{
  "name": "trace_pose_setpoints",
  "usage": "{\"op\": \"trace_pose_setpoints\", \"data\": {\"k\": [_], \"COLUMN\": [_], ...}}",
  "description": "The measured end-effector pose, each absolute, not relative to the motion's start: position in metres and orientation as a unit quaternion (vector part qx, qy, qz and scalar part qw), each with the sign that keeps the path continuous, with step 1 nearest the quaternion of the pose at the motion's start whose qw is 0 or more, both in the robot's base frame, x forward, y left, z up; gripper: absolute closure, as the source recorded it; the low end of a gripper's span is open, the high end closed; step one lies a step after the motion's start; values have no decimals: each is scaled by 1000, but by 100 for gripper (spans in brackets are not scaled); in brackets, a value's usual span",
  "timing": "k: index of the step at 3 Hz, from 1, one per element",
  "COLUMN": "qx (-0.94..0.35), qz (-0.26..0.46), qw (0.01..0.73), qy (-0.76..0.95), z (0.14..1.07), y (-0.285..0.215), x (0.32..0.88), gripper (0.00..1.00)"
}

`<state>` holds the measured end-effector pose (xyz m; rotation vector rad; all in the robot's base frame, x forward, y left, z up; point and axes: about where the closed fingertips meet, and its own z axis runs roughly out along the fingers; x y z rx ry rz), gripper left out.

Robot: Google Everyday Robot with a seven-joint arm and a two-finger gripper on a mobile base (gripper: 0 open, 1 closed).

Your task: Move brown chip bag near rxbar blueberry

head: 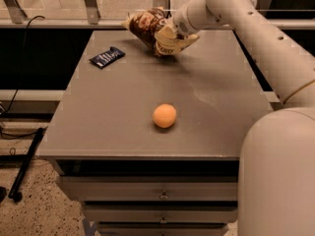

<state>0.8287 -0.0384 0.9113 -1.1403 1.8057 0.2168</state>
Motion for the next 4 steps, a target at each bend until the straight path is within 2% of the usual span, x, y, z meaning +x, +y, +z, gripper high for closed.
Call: {"op": "trace_pose_setpoints", "data": {"k": [3,4], "qx": [-506,-513], "qz": [154,174], "qw": [452,435], "qy": [718,719], "z": [914,905], "y": [36,53], "x": [806,799], "gripper": [100,84]}}
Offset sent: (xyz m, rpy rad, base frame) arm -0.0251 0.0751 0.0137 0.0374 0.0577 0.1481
